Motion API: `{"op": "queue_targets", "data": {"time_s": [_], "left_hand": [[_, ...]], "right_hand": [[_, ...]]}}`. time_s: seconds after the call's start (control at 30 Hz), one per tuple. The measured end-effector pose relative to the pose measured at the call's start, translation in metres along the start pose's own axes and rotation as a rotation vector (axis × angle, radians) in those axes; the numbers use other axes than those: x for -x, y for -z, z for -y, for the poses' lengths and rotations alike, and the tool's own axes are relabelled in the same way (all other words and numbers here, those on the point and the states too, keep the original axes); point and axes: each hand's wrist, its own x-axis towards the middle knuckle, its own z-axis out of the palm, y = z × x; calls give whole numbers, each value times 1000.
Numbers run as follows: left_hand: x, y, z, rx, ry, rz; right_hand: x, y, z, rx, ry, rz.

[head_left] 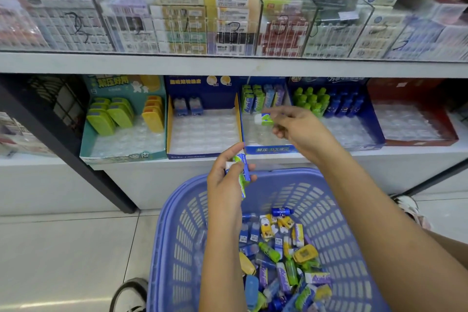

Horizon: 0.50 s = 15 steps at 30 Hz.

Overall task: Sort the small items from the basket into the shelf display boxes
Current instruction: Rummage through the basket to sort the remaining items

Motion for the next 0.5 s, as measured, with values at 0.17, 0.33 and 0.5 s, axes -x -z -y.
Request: {"op": "queue_targets", "data": {"time_s": [0.17,0.33,0.5], "left_hand": [[-5,9,-5,218,99,-23],[-8,14,-6,302,116,-9],[-9,18,-6,315,109,-20]], "right_hand": [[-28,4,15,252,190,-79],[-47,3,25,299,146,38],[-51,1,23,168,96,46]]}}
